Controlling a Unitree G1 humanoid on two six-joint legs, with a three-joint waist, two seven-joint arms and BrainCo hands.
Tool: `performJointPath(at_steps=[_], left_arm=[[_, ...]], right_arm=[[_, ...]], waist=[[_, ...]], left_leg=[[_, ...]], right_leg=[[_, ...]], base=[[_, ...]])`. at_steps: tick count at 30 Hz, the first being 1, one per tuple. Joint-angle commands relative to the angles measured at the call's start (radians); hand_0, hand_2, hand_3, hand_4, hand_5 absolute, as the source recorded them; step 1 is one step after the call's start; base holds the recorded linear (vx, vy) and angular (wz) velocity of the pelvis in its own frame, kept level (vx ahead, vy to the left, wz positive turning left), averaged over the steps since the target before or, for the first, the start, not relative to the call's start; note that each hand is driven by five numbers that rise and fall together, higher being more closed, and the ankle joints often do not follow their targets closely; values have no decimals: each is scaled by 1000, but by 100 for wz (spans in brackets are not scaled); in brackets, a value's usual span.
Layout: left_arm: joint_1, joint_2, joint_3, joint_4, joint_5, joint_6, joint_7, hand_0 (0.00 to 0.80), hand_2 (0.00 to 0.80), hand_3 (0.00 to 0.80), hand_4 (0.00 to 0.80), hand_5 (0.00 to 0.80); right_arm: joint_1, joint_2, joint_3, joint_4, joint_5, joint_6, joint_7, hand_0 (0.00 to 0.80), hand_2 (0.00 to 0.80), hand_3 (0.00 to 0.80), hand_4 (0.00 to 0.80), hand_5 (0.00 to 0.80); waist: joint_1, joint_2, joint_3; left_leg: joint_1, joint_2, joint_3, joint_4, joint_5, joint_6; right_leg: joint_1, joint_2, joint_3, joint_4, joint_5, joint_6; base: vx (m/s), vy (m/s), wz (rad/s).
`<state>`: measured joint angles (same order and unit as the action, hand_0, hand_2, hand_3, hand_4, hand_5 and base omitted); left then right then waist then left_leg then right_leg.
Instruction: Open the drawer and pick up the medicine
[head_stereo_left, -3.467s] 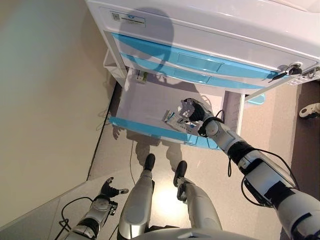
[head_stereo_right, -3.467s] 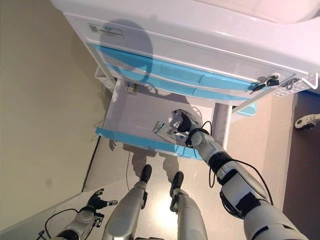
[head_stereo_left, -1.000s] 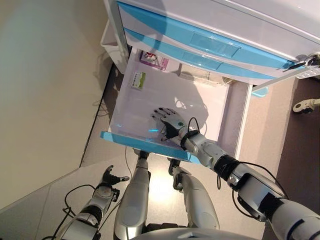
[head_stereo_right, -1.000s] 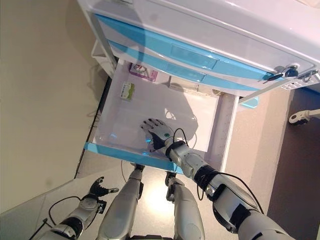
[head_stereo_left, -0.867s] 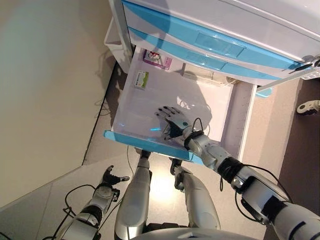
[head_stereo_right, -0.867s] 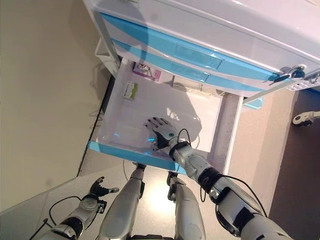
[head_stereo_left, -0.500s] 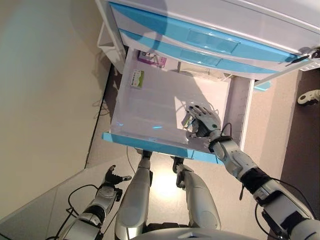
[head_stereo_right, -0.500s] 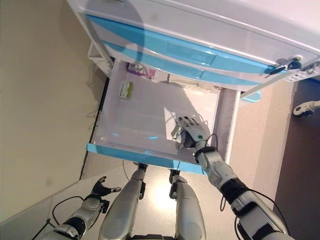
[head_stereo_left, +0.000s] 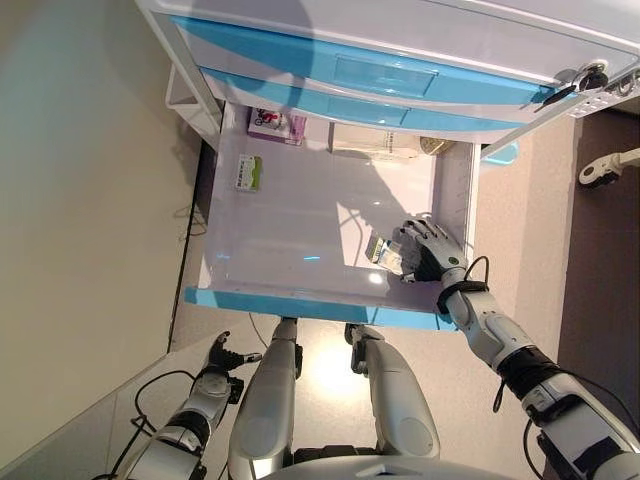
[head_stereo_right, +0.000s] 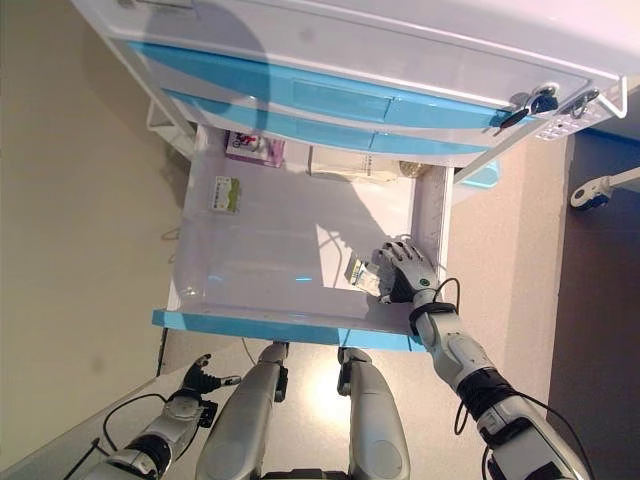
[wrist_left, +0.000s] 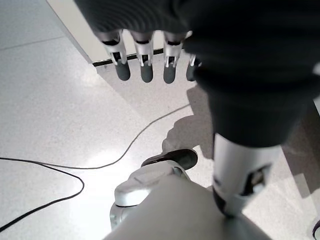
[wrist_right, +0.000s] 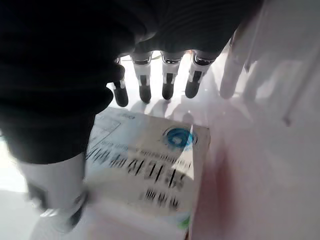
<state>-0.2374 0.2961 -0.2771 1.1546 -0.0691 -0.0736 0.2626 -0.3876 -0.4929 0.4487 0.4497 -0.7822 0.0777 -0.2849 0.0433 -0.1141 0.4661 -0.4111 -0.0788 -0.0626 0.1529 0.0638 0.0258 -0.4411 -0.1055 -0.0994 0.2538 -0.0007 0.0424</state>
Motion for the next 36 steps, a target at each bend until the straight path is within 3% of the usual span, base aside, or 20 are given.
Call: performJointPath(at_steps=[1,21,31,36], left_arm=[[45,-25,34,22,28,6,0,0,0,0,0,0],[38,-28,39,27,23,7,5,0,0,0,0,0],[46,-14,67,30,38,15,1,0,0,0,0,0],[67,7,90,25,48,21,-22,0,0,0,0,0]], right_arm=[[34,-19,4,-28,40,16,10,800,800,800,800,800],[-3,-12,45,-62,30,-3,20,800,800,800,800,800],[15,-51,3,-300,118,-80,54,800,800,800,800,800],[-5,-99,5,-403,149,-119,111,800,800,800,800,800]], waist=[[5,25,-19],[9,21,-16],[12,-3,-34],[14,-22,-59]], left_leg=[[5,-46,1,-72,27,35],[7,-42,-4,-99,43,34],[11,-31,6,-99,44,33],[30,-25,19,-73,16,33]], right_leg=[[-41,-14,15,115,22,27],[-49,-13,19,104,29,29],[-42,-3,19,83,45,31],[-16,7,29,77,41,34]], base=[[0,0,0],[0,0,0],[0,0,0],[15,-6,-4]])
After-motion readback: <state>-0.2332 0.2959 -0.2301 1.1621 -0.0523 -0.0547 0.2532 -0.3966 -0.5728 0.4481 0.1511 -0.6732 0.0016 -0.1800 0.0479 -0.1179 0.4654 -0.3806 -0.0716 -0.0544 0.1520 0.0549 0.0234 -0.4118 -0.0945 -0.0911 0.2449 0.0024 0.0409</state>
